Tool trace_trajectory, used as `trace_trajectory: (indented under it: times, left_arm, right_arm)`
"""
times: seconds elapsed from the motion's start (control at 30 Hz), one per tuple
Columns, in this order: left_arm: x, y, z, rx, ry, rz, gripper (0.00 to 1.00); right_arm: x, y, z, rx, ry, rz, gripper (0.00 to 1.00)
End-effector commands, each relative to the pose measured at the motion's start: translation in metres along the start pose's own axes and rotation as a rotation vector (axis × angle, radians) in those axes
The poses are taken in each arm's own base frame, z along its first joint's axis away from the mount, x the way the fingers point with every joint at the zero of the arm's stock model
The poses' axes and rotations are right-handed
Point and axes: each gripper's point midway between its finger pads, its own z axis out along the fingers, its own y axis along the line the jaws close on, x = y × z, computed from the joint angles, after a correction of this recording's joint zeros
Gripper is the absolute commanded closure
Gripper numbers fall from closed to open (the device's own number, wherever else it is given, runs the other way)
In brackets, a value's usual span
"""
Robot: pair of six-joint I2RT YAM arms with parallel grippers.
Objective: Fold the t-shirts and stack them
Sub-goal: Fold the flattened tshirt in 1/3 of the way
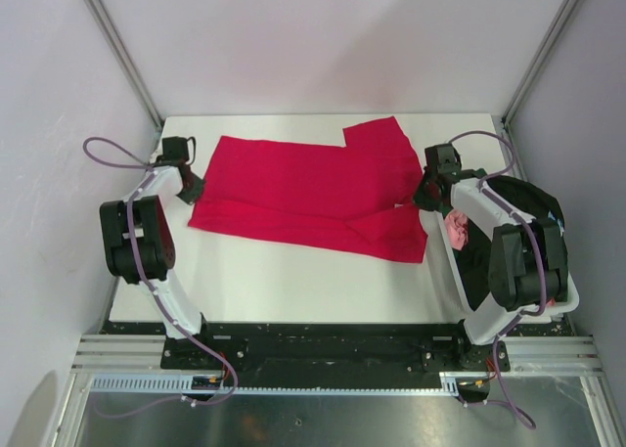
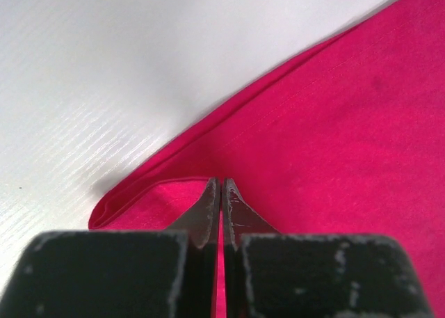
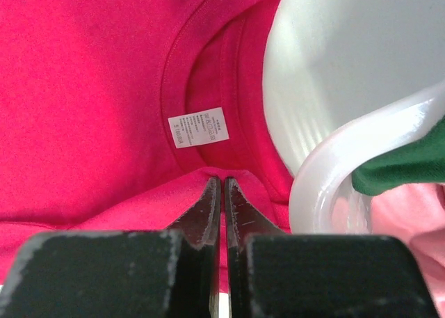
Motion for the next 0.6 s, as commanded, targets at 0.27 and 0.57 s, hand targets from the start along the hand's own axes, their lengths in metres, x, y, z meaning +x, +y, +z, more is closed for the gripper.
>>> trace_trajectory:
  times: [0.27,0.57]
  left_arm:
    - [-0.043,-0.005,-0.031,0.12,-0.11,-0.022,0.25]
    - [-0.007,0.023,-0.033,0.098,-0.057,-0.009,0.55]
  right_arm:
    - [-0.032,0.027,-0.01,-0.055,-0.065,-0.052,0.39]
    - [0.016,0.051,-0.03,-0.062,-0.02,-0.134,0.42]
